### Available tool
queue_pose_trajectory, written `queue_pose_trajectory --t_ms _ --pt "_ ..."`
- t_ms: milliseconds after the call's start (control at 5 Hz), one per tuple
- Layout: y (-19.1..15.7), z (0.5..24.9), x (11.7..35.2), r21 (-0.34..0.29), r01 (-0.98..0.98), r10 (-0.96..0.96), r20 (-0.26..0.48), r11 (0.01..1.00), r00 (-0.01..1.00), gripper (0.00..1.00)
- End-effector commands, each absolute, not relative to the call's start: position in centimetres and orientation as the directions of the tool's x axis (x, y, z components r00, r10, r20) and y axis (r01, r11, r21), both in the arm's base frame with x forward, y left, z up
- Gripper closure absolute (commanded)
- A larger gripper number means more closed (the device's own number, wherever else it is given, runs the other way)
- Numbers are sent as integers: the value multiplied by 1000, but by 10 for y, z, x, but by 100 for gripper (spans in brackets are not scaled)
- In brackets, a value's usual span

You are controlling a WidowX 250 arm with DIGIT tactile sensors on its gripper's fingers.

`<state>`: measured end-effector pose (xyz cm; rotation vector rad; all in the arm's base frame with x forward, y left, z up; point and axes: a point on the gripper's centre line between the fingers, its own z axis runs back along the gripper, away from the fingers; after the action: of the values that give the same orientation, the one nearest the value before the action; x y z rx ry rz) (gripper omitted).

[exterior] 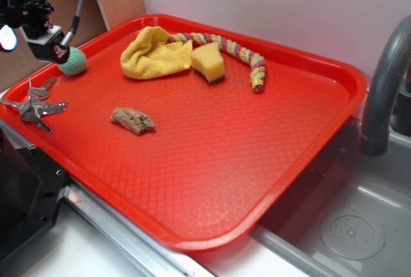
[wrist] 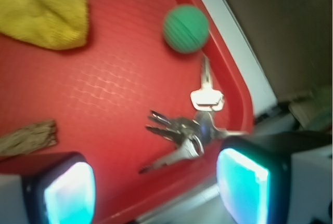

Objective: Grab the silver keys.

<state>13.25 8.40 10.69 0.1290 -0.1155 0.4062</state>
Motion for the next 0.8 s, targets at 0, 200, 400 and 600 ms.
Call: queue_pose_trajectory --t_ms 0,200,400,600 --pt "88 112 133 104 -406 388 157 908 908 0" --pt "88 112 133 104 -406 388 157 908 908 0" --pt "119 84 122 128 -511 494 147 850 857 0" --pt "143 65 116 161 -576 558 148 801 817 0"
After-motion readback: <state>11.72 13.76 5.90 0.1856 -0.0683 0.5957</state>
